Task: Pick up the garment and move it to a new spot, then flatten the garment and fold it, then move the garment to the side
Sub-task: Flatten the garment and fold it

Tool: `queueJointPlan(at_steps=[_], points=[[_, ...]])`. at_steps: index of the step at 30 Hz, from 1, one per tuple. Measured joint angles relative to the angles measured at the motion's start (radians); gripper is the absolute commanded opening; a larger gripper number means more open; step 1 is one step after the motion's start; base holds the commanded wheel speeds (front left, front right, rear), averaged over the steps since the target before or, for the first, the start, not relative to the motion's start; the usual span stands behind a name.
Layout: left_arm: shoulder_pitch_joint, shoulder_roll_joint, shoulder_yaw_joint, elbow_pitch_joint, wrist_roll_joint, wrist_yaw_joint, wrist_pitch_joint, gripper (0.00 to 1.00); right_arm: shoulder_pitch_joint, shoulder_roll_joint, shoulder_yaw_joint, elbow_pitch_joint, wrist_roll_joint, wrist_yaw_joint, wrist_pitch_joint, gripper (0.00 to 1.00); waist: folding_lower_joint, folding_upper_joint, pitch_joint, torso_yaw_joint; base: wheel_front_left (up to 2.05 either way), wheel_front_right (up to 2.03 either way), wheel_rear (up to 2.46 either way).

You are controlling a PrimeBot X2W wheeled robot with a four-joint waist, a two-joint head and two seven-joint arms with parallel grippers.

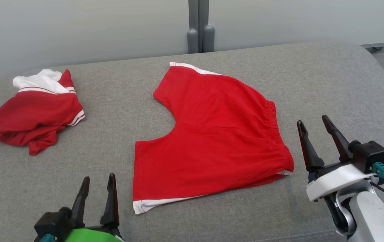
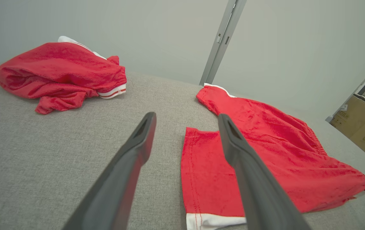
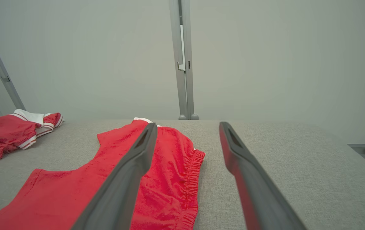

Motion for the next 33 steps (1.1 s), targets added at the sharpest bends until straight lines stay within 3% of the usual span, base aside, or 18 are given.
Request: queueJointPlan(at_steps=[12,17,33], points=[[0.054,-0.001,-0.095,0.156,-0.05,-0.054,0.076,1.0,0.07,-0.06,0.066,0.108,-0.039,0.033,0.004,1.0,0.0,0.0,0.018,-0.005,0.0,0.0,0.0],[0.051,-0.001,-0.096,0.198,-0.071,-0.063,0.089,1.0,0.084,-0.061,0.122,0.151,-0.051,0.05,0.015,1.0,0.0,0.0,0.027,-0.015,0.0,0.0,0.0],[-0.04,-0.003,-0.118,0.312,-0.074,-0.098,0.116,1.0,0.034,-0.063,0.179,0.23,-0.051,0.059,0.015,1.0,0.0,0.0,0.072,-0.055,0.0,0.0,0.0]])
